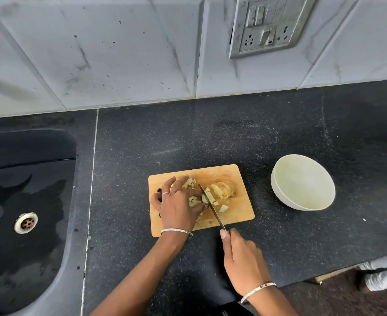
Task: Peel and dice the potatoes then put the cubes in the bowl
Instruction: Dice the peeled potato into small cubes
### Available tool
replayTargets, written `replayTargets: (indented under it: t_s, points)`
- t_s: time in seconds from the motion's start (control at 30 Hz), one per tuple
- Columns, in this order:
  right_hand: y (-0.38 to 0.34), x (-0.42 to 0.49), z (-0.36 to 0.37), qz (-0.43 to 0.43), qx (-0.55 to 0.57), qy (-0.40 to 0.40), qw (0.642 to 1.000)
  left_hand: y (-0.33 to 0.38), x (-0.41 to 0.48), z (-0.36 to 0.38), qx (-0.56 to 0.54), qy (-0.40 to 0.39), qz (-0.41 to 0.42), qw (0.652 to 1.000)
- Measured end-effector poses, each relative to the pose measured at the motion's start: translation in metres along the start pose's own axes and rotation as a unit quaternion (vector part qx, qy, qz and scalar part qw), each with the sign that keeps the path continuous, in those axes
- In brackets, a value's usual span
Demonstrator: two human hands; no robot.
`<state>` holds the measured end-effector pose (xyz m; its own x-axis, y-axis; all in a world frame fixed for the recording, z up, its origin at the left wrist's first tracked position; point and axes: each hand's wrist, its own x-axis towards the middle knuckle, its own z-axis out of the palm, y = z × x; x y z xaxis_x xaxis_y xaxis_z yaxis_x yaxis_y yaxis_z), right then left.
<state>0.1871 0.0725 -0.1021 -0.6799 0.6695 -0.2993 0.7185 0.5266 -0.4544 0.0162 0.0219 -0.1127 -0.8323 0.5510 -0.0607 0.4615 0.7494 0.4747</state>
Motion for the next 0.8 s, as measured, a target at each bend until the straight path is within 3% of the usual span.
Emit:
replayTargets:
  t_s: [0.43, 0.67, 0.8]
  points:
    - [-0.019, 0.007, 0.010, 0.036, -0.135, -0.018, 0.990, 0.004, 0.003, -0.006, -0.005, -0.028, -0.023, 0.999]
    - [0.005, 0.016, -0.007, 0.001, 0.050, -0.053, 0.997, 0.007, 0.003, -0.005, -0.005, -0.024, -0.020, 0.999]
    - [0.013, 0.005, -0.019, -0.019, 0.054, -0.021, 0.998, 0.005, 0.005, -0.006, 0.001, -0.005, -0.010, 1.000]
